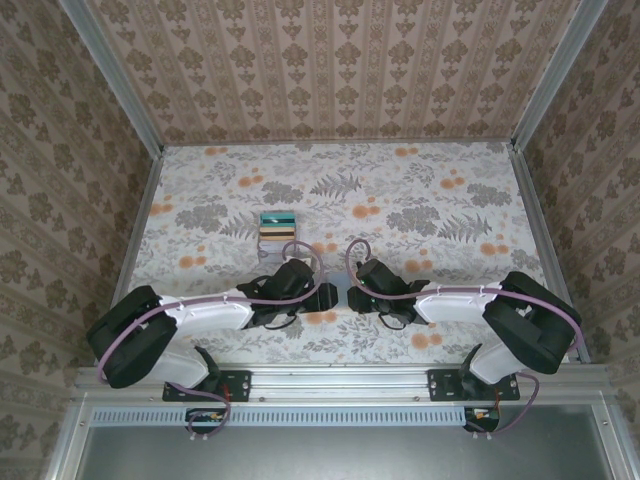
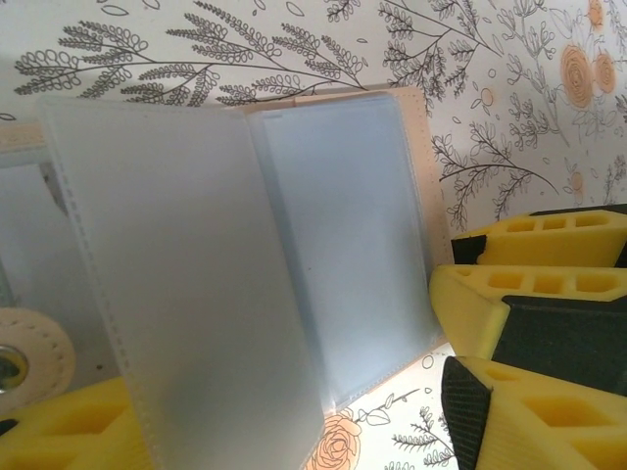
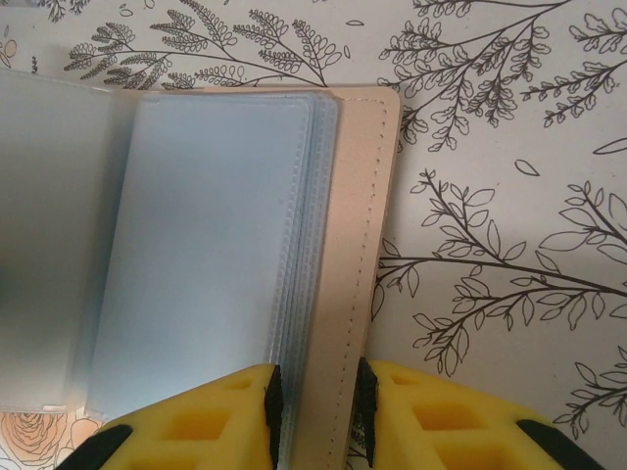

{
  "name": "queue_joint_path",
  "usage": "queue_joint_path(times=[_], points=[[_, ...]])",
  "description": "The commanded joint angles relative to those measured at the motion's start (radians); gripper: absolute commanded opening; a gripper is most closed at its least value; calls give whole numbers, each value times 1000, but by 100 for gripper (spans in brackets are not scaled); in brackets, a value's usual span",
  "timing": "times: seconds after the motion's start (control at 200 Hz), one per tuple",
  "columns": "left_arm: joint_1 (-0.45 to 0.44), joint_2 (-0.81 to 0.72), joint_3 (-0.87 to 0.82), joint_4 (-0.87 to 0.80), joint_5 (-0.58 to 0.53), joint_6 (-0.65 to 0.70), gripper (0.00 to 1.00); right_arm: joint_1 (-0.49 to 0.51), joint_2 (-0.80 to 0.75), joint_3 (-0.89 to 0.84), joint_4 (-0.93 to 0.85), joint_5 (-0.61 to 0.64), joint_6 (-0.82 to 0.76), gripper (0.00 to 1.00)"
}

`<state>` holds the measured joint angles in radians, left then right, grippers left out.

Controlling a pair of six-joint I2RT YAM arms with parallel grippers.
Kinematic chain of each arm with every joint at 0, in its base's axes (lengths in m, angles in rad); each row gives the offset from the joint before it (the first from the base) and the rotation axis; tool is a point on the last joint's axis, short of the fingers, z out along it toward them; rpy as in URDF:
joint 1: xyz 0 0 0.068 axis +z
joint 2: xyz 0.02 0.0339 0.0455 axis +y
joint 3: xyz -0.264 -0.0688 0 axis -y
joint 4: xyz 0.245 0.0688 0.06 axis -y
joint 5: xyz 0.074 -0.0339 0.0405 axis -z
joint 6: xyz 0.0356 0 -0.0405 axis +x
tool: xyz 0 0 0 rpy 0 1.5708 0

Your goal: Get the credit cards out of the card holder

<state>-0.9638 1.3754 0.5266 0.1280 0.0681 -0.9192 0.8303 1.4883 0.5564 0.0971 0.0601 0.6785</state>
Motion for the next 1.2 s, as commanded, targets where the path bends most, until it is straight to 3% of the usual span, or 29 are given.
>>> queue_joint_path(times=[0.0,0.5,0.655,0.955,1.195], points=[[-11,-3,22,25,16,27,69,17,17,7,-45,-28,19,31],[-62,132,135,75,50,36,50,4,-289,-92,-133,188,75,32],[-61,99,113,41,11,31,48,0,-296,-93,-125,160,69,33],[-9,-110,-14,-93,-85,28,38,8,-212,-26,-49,36,75,32],[67,-224,-125,-125,-77,19,28,42,-130,59,-36,-7,71,31]])
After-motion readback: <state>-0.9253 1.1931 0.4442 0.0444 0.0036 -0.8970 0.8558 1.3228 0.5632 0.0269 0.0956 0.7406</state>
